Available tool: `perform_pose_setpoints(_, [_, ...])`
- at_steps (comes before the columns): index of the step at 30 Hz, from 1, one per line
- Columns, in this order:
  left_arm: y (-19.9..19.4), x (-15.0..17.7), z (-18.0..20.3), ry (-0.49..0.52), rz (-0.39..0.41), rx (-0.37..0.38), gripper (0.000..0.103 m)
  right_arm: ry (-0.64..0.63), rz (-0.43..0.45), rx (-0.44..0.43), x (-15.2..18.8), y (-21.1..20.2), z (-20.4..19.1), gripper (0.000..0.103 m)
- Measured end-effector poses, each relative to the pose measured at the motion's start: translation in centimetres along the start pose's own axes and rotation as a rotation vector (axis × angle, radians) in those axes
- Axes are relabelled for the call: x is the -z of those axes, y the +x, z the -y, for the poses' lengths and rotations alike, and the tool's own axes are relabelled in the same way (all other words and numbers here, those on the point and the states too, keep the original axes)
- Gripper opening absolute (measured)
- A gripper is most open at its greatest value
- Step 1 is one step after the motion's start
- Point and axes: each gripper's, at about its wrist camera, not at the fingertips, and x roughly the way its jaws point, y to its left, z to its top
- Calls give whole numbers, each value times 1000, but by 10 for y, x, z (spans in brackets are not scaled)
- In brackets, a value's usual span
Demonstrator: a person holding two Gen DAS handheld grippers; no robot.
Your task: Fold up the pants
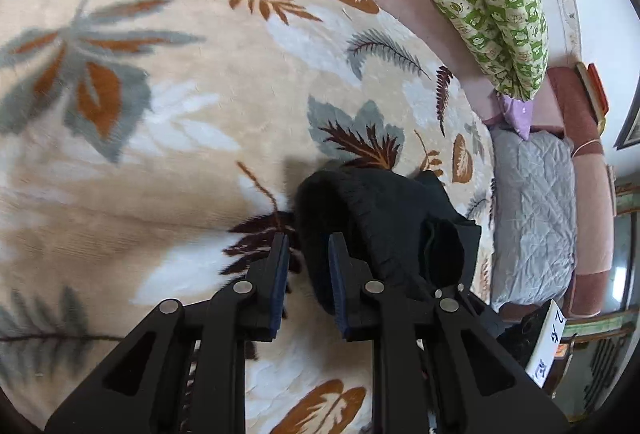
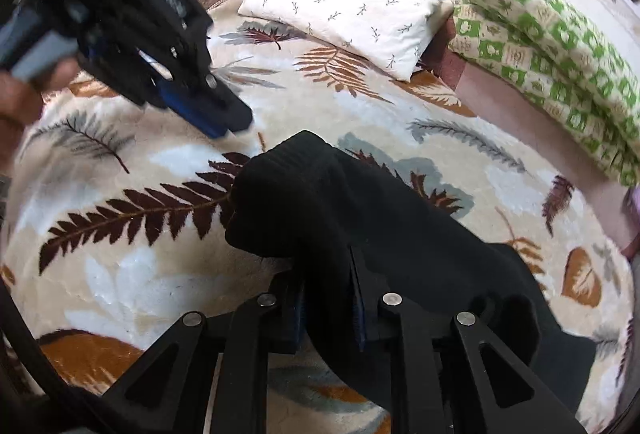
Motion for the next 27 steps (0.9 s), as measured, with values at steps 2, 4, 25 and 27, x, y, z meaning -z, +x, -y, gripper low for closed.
perform_pose_setpoints(2, [8,3,-6,-34,17,73,17,16,4,-22,1,0,2,18])
perform_pose_setpoints(4, [16,3,-14,-97,26,160,17,27,13,-40,1,0,3,18])
perform_pose_setpoints(25, [39,-36,-28,-157,16,116,17,149,20,-166,12,3,19,15])
perform_pose_setpoints(27, [43,-43,-24,-160,8,121,17,153,30,-167,13,1,20,15])
